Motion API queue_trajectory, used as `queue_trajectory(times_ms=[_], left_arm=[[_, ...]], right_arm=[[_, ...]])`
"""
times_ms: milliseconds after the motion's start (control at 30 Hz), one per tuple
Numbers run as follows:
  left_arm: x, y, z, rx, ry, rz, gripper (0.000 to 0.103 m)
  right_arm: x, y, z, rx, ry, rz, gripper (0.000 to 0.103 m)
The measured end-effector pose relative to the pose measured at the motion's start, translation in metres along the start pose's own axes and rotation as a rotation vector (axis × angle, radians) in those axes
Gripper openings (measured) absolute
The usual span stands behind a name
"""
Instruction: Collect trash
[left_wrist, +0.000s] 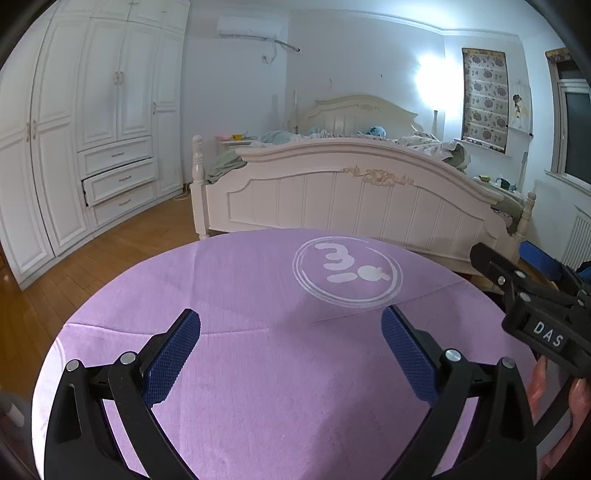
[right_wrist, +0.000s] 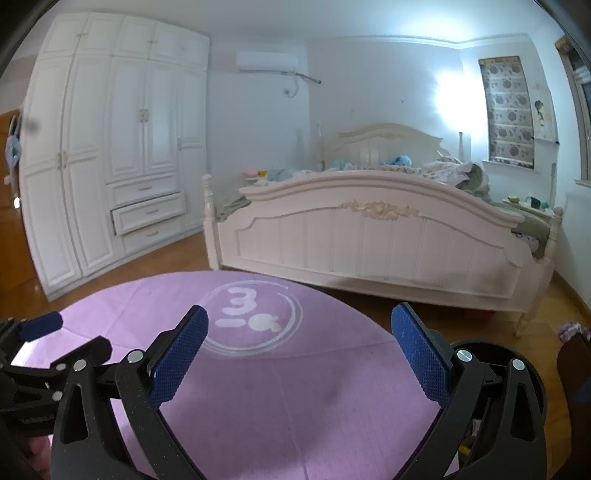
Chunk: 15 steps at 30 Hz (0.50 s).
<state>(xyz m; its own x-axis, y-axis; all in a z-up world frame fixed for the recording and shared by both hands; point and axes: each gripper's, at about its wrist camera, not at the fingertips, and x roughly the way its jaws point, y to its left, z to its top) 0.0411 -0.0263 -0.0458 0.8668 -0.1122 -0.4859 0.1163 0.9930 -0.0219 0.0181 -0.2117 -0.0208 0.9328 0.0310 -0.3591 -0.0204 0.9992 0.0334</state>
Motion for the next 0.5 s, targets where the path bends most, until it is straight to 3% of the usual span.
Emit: queue_trajectory(times_ms=[500], left_arm=[[0.0034, 0.0066, -0.0057, -0.008, 0.026, 0.002, 0.098]], right_arm=[[0.0027, -0.0010, -0.0001, -0.008, 0.010, 0.005, 0.098]])
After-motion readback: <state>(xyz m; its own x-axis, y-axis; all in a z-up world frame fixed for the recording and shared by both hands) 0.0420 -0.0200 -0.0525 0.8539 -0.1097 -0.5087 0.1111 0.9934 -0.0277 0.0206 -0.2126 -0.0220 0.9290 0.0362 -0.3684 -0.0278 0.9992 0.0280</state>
